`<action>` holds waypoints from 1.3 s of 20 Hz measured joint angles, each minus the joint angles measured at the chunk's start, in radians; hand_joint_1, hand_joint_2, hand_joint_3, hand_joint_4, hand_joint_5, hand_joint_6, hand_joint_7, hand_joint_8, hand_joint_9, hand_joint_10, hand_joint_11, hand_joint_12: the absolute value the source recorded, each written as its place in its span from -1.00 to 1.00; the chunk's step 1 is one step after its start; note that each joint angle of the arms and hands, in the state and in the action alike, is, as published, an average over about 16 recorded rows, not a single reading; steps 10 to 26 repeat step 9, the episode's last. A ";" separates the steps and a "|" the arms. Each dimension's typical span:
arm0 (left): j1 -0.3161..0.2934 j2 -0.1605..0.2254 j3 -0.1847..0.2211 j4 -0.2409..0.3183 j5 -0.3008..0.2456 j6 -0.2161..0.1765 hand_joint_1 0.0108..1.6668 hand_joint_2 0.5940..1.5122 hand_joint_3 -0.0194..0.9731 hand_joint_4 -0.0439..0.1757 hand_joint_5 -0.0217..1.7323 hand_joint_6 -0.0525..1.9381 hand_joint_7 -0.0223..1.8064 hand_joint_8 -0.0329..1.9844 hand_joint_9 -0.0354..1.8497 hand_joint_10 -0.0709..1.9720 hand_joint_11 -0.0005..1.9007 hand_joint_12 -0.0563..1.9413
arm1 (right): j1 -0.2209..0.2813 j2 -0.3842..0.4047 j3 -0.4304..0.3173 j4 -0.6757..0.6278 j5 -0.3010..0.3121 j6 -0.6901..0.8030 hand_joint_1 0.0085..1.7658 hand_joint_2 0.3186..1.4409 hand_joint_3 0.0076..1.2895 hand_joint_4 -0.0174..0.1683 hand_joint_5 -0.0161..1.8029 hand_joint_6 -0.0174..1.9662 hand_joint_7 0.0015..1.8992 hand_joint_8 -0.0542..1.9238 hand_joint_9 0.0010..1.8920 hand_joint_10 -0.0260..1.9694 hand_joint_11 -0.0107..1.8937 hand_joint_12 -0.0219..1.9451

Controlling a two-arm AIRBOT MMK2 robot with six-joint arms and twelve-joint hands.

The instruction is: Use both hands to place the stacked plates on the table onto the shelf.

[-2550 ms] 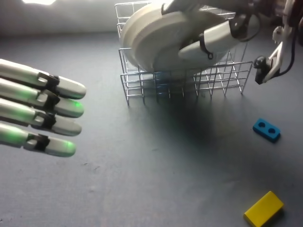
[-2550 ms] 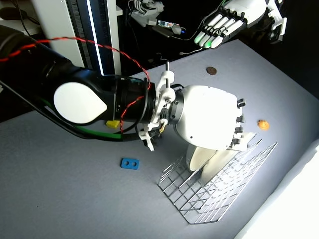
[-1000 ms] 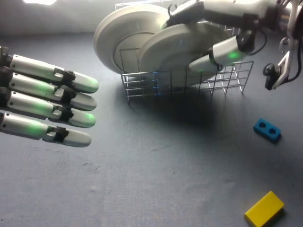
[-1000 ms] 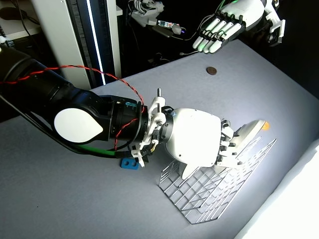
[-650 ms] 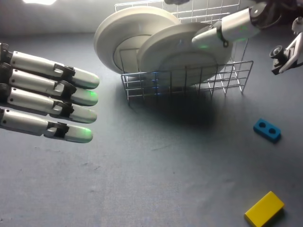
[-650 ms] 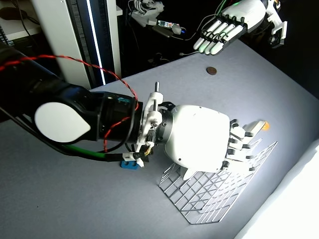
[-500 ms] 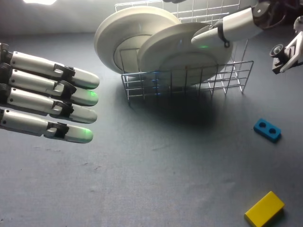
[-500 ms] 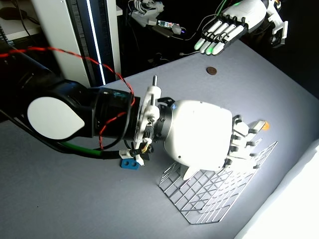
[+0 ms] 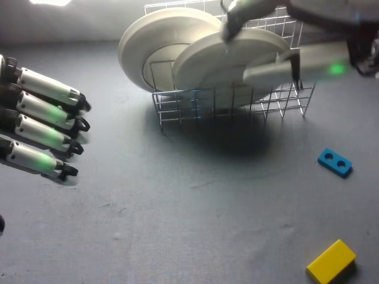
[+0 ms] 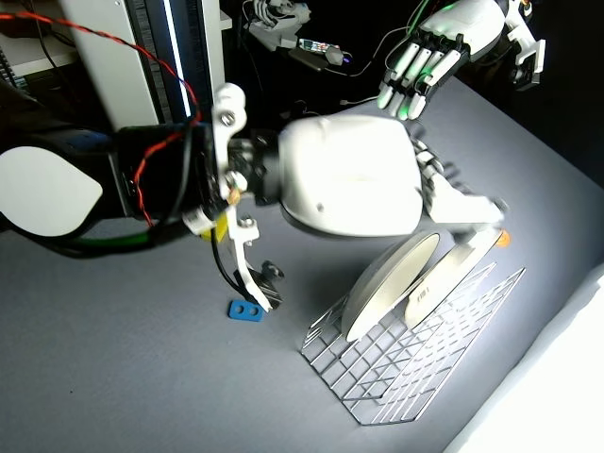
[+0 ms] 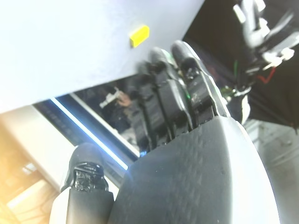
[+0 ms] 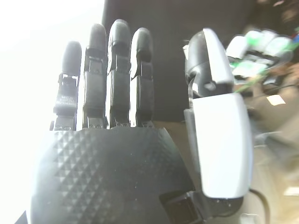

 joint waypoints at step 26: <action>0.000 0.000 -0.001 -0.003 -0.001 0.000 -0.72 0.49 -0.96 -0.09 0.45 0.78 0.45 0.80 0.40 0.82 0.28 0.94 | -0.073 0.074 -0.100 -0.080 0.092 -0.101 -0.71 0.66 -1.00 -0.17 0.36 0.74 0.37 0.78 0.41 0.87 0.49 0.96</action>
